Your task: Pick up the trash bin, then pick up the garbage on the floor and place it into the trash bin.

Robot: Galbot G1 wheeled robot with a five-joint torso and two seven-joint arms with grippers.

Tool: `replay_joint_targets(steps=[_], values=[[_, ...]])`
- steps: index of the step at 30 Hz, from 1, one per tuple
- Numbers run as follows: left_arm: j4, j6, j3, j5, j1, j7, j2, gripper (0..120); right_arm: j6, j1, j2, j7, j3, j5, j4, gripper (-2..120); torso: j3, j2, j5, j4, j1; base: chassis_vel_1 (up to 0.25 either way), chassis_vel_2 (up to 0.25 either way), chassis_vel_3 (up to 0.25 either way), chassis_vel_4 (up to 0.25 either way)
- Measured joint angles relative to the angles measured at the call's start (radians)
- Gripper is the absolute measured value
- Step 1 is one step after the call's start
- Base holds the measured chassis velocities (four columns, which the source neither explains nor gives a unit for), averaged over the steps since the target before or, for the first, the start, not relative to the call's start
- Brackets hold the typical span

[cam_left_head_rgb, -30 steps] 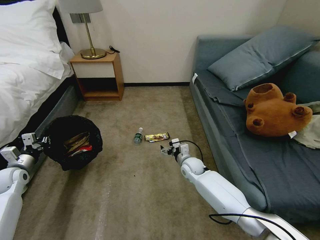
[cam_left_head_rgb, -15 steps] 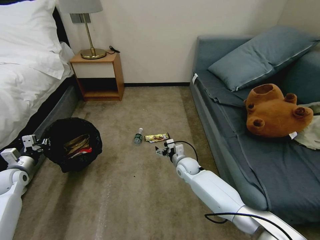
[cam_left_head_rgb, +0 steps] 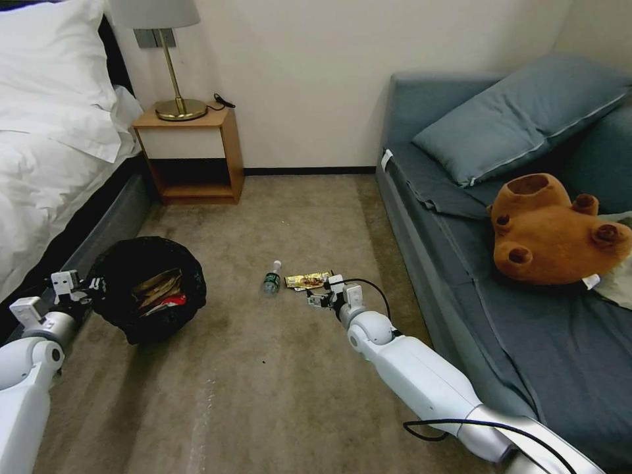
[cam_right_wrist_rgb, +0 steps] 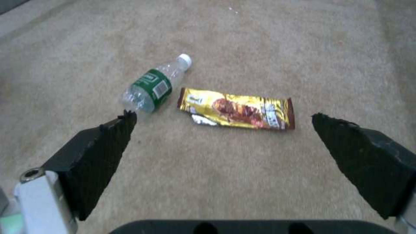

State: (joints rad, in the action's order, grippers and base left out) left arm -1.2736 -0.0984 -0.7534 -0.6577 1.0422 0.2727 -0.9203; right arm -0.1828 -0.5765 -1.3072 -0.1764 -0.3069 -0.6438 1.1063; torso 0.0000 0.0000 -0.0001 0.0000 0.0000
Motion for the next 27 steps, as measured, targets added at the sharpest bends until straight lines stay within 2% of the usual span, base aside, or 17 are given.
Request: replay_joint_targets(steps=[13, 27], values=[[-0.010, -0.001, -0.003, 0.020, 0.007, -0.001, -0.027, 4, -0.001, -0.007, 0.005, 0.005, 0.006, 0.000, 0.001, 100, 0.000, 0.000, 0.0001, -0.0003, 0.000, -0.095, 0.091, 0.094, -0.101], [-0.015, -0.001, -0.007, 0.024, 0.012, -0.001, -0.032, 4, -0.002, -0.010, 0.004, 0.006, 0.006, 0.001, 0.006, 100, 0.000, 0.000, 0.0000, 0.0001, 0.000, -0.080, 0.094, 0.090, -0.093]])
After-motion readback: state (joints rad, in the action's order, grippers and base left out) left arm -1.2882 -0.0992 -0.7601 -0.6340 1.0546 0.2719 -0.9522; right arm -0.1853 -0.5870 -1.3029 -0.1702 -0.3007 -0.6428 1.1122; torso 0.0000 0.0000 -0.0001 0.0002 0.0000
